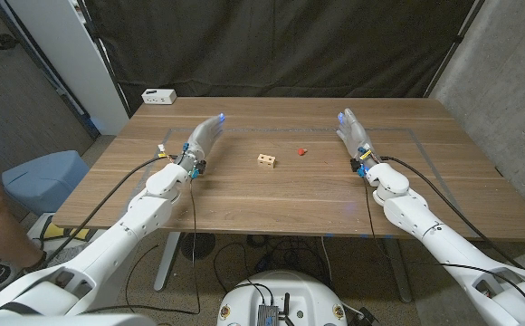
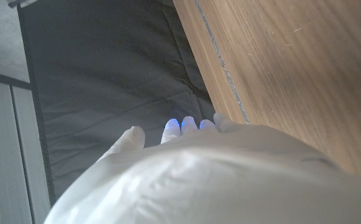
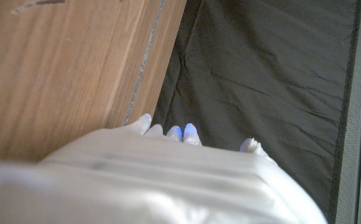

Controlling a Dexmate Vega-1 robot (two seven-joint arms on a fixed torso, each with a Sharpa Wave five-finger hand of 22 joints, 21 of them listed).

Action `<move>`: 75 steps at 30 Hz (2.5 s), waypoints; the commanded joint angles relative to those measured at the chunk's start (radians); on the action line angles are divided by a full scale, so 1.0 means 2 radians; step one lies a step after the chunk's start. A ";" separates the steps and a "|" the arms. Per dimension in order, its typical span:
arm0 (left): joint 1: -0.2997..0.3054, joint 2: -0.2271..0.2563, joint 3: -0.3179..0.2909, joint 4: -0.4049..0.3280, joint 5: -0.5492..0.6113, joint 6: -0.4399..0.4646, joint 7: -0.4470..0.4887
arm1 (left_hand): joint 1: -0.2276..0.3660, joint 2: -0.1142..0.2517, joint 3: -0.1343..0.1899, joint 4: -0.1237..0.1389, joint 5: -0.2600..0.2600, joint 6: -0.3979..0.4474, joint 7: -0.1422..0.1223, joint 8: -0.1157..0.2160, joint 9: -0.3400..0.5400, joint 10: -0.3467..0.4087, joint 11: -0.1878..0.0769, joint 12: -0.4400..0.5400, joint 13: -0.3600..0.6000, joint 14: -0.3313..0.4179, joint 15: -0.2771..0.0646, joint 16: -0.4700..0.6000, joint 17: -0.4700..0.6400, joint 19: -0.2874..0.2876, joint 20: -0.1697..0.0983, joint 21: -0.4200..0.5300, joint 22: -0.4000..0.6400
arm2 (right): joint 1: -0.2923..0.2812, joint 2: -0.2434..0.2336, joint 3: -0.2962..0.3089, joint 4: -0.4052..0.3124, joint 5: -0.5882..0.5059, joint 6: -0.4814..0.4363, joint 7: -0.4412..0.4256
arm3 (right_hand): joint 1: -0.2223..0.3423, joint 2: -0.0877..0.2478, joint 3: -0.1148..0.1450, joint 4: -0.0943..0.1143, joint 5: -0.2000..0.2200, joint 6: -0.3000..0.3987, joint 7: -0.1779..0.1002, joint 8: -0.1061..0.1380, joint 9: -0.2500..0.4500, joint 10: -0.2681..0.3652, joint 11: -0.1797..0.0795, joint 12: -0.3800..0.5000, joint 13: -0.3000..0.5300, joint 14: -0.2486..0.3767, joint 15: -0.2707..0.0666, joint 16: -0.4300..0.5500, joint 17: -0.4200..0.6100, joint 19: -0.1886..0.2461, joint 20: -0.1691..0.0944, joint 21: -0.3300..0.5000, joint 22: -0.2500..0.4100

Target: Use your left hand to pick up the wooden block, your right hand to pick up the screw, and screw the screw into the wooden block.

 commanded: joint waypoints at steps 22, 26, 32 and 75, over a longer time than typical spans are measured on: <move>-0.035 0.111 0.055 -0.131 0.148 0.089 -0.020 | 0.060 0.005 0.018 -0.076 0.016 0.010 -0.032 0.003 0.002 0.011 -0.023 -0.003 0.002 -0.028 -0.002 0.003 0.003 -0.025 -0.006 0.000 0.000 | -0.007 -0.006 0.004 -0.004 -0.006 0.016 -0.001 | 0.007 -0.002 0.006 -0.003 0.003 0.002 -0.005 0.003 0.001 -0.002 -0.005 0.001 0.001 -0.004 -0.003 0.001 -0.001 0.002 -0.002 0.004 0.002; -0.042 0.119 0.060 -0.144 0.164 0.100 -0.027 | 0.072 -0.002 0.019 -0.092 0.017 0.016 -0.038 0.005 0.003 0.019 -0.029 -0.001 0.002 -0.026 -0.004 0.004 0.003 -0.025 -0.005 0.000 0.000 | -0.009 -0.007 0.006 -0.004 -0.006 0.019 -0.001 | 0.006 -0.002 0.006 -0.004 0.003 0.001 -0.005 0.002 0.001 -0.003 -0.005 0.001 0.001 -0.003 -0.003 0.001 -0.001 0.002 -0.002 0.004 0.002; -0.054 0.133 0.069 -0.167 0.200 0.124 -0.031 | 0.093 -0.025 0.013 -0.122 0.015 0.027 -0.047 0.009 0.003 0.036 -0.042 0.002 0.002 -0.016 -0.010 0.007 0.003 -0.020 -0.001 0.002 0.000 | -0.009 -0.005 0.007 0.002 -0.006 0.024 -0.002 | 0.006 -0.003 0.006 -0.004 0.004 0.001 -0.005 0.002 0.001 -0.002 -0.005 0.001 0.001 -0.004 -0.003 0.001 -0.001 0.002 -0.002 0.004 0.002; -0.148 0.151 0.195 -0.346 0.593 0.380 -0.155 | 0.253 -0.119 -0.001 -0.128 0.002 0.046 -0.060 0.011 0.008 0.080 -0.060 0.006 0.016 -0.008 0.008 0.004 0.006 -0.095 0.077 -0.006 0.002 | -0.007 0.011 0.007 0.026 -0.004 0.035 -0.010 | 0.005 -0.003 0.008 -0.005 0.005 -0.005 -0.004 0.001 0.002 -0.010 -0.005 -0.001 0.001 -0.009 0.003 0.000 -0.001 -0.005 0.007 0.002 0.002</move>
